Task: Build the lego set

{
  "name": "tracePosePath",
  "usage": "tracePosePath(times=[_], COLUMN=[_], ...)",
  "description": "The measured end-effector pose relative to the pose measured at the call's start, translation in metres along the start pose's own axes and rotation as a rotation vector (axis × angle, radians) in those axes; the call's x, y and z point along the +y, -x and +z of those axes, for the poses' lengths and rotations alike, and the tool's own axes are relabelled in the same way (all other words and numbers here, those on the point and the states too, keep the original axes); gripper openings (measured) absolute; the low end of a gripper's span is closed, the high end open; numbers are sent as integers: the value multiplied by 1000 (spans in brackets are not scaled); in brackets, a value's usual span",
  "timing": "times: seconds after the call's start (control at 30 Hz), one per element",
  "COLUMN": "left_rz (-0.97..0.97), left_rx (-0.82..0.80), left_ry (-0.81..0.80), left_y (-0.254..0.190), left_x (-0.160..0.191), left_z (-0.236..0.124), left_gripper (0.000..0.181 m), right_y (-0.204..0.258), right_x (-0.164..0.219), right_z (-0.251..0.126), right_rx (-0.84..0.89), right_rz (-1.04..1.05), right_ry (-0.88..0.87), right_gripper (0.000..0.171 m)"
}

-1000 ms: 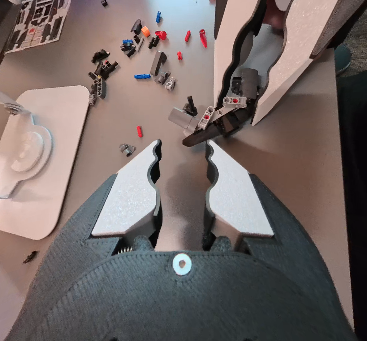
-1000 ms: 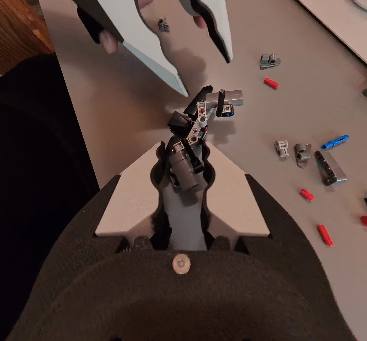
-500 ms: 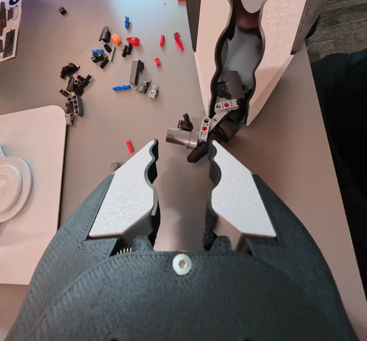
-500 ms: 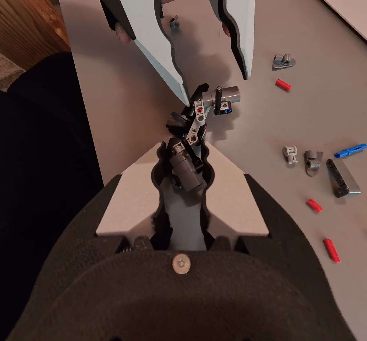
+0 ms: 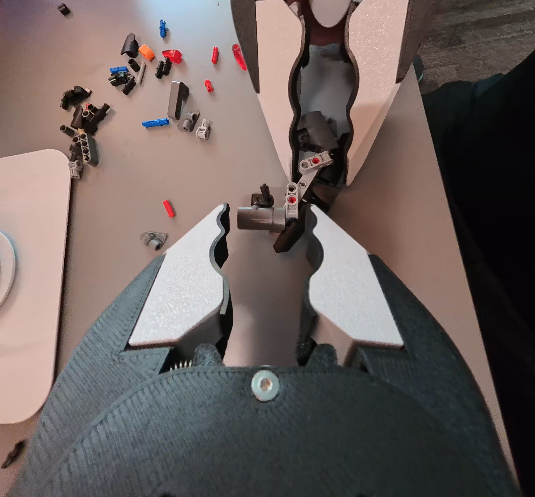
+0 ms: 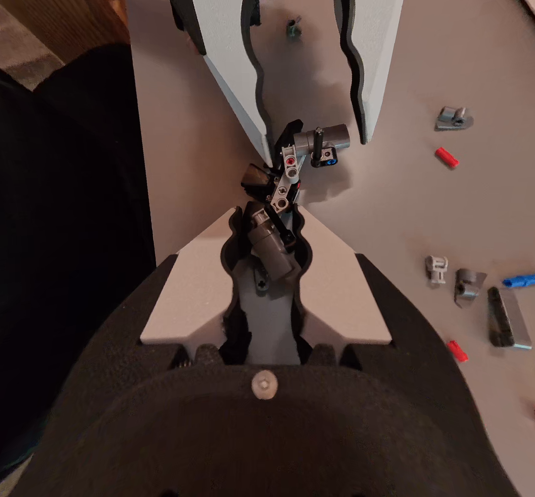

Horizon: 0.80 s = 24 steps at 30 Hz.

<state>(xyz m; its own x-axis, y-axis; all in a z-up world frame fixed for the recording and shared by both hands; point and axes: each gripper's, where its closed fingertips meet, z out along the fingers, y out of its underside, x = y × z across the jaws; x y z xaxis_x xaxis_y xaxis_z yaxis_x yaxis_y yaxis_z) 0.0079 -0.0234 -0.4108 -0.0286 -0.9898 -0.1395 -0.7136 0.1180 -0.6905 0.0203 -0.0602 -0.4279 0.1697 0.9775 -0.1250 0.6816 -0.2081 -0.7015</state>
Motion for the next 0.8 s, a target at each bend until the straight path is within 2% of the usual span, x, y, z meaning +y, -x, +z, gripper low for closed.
tracePosePath(times=[0.5,0.8], left_rz=[-61,-62], left_rx=[-89,-83], left_ry=[31,70], left_y=[-17,-23], left_x=[30,40], left_z=[-31,-33], left_gripper=[51,49], right_y=[9,10], right_x=[-24,-27], right_z=[27,29], right_rx=[-154,-193], right_rz=[-185,-215], right_ry=[115,144], right_gripper=[31,34])
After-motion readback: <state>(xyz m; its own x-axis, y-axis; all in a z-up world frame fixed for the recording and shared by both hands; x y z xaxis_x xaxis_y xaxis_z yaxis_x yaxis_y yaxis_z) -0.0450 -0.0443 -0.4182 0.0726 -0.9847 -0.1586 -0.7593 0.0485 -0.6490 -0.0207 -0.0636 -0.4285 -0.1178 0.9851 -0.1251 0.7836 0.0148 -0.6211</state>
